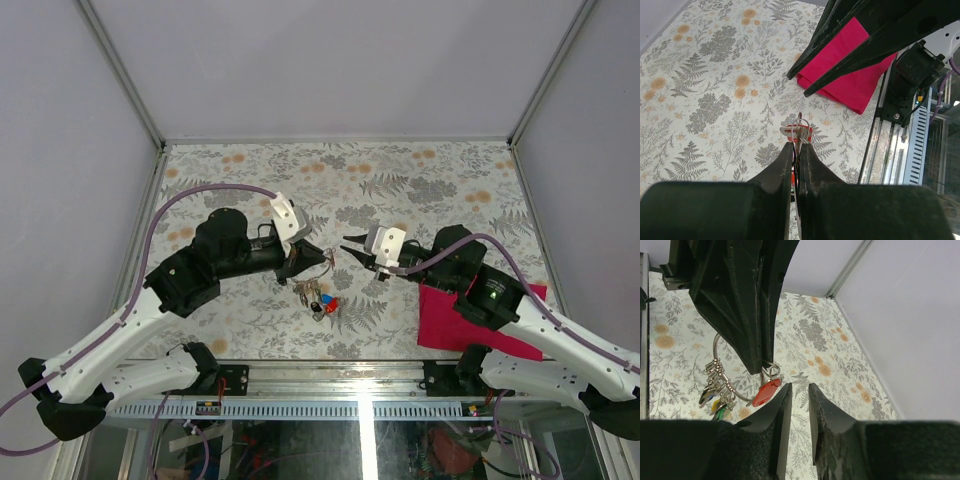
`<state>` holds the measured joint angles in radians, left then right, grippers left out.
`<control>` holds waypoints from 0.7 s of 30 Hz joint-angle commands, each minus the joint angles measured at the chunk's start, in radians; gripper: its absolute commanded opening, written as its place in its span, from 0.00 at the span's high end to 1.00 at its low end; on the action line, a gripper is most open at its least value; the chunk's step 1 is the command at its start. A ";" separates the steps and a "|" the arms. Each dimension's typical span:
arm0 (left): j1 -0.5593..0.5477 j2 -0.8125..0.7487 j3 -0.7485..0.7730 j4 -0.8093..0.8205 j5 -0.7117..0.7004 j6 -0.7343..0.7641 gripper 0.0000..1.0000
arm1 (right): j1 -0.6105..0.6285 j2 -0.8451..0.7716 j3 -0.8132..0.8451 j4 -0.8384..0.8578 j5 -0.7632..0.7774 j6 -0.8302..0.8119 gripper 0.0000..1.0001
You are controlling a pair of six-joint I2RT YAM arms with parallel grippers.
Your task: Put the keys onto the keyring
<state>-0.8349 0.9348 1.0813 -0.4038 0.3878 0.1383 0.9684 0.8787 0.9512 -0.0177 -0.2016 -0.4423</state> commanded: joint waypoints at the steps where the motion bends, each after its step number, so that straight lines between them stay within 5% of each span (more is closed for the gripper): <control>1: 0.002 -0.008 -0.003 0.083 0.031 -0.023 1.00 | 0.002 -0.006 0.042 0.005 -0.028 0.028 0.74; 21: 0.002 -0.008 -0.001 0.065 0.075 -0.014 1.00 | 0.001 0.081 0.049 0.089 -0.054 0.043 0.75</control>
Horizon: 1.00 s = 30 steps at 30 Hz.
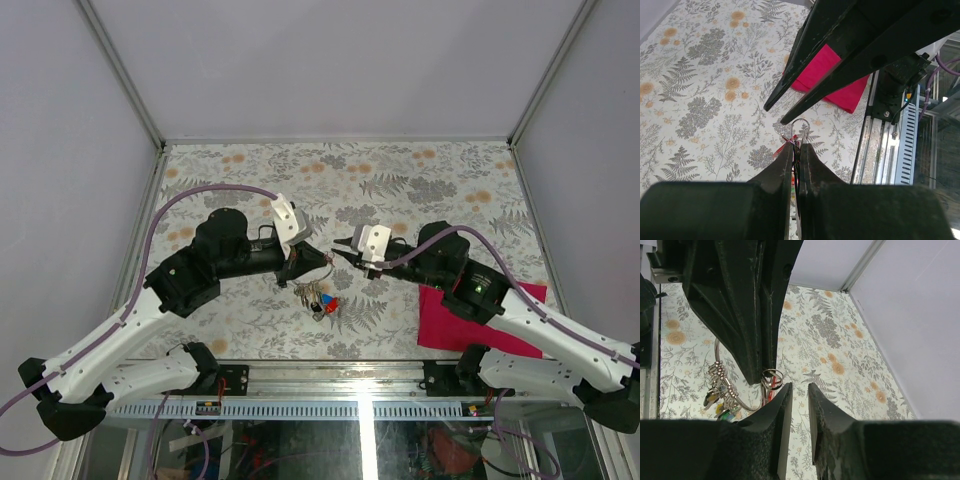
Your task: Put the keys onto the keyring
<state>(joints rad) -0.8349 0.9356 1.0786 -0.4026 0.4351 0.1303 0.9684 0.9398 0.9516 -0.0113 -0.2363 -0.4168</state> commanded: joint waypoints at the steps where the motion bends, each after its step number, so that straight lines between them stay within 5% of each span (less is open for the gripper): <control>1: 0.001 -0.008 0.000 0.062 0.027 -0.005 1.00 | 0.002 0.024 0.050 0.090 -0.014 0.017 0.75; 11: 0.002 -0.025 -0.027 0.092 -0.081 -0.014 1.00 | 0.002 -0.013 0.103 -0.009 0.151 0.102 0.75; 22: 0.001 -0.065 -0.102 0.229 -0.254 -0.049 1.00 | 0.001 0.079 0.259 -0.206 0.262 0.880 0.54; 30: 0.002 -0.066 -0.113 0.257 -0.250 -0.063 1.00 | 0.001 0.098 0.218 -0.143 0.286 1.137 0.54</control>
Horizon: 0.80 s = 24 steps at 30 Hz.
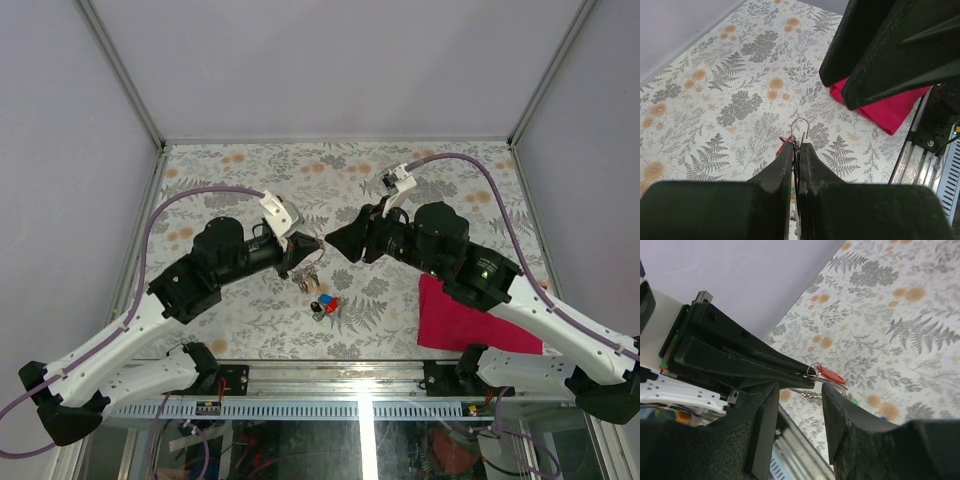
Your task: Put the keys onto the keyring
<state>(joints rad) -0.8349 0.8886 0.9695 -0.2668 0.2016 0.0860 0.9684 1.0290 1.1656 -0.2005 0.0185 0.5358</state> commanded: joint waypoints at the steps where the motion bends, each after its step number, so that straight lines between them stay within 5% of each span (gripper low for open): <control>1: 0.001 -0.021 -0.005 0.125 -0.011 -0.020 1.00 | 0.001 0.014 0.004 0.046 0.029 0.194 0.54; 24: 0.002 -0.068 -0.039 0.143 0.074 0.002 1.00 | 0.000 0.039 -0.078 0.174 0.019 0.257 0.63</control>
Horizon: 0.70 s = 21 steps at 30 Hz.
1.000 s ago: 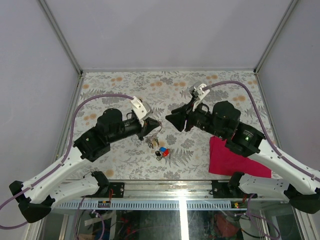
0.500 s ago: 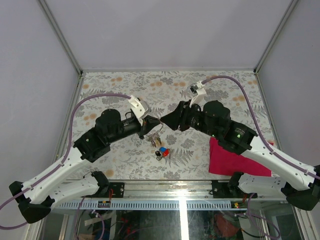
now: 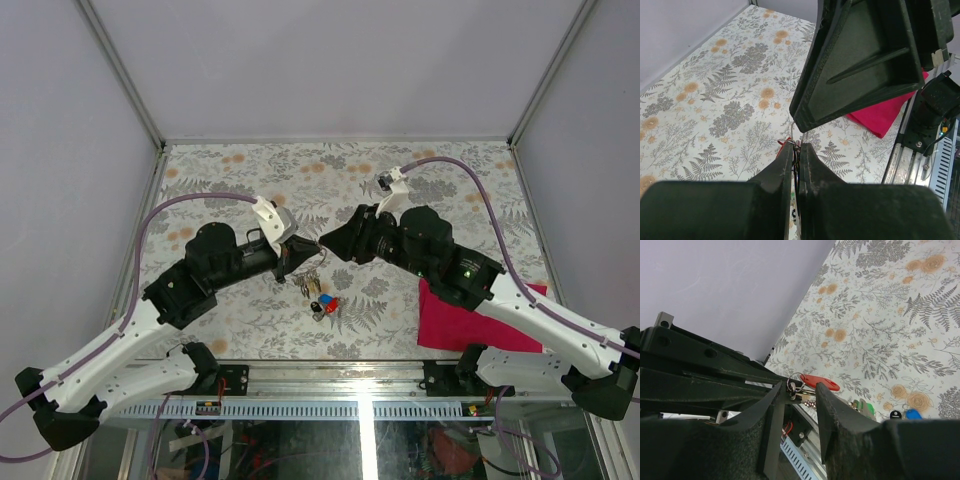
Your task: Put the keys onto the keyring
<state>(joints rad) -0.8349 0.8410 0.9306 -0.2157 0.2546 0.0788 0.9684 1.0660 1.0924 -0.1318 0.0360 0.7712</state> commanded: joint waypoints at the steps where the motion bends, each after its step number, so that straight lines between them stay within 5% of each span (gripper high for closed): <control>1: 0.002 -0.021 0.000 0.092 0.023 0.009 1.00 | 0.000 0.003 -0.004 0.107 0.001 0.022 0.64; 14: 0.002 -0.027 0.002 0.088 0.020 0.012 1.00 | 0.000 0.023 0.000 0.105 -0.030 0.049 0.77; 19: 0.002 -0.028 0.001 0.087 0.023 0.013 1.00 | 0.000 0.017 0.003 0.106 -0.036 0.053 0.98; 21: 0.002 -0.030 0.000 0.087 0.025 0.011 0.92 | 0.000 0.010 0.004 0.110 -0.035 0.049 1.00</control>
<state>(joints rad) -0.8349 0.8333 0.9306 -0.2161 0.2661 0.0799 0.9684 1.0847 1.0866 -0.0769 0.0044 0.8204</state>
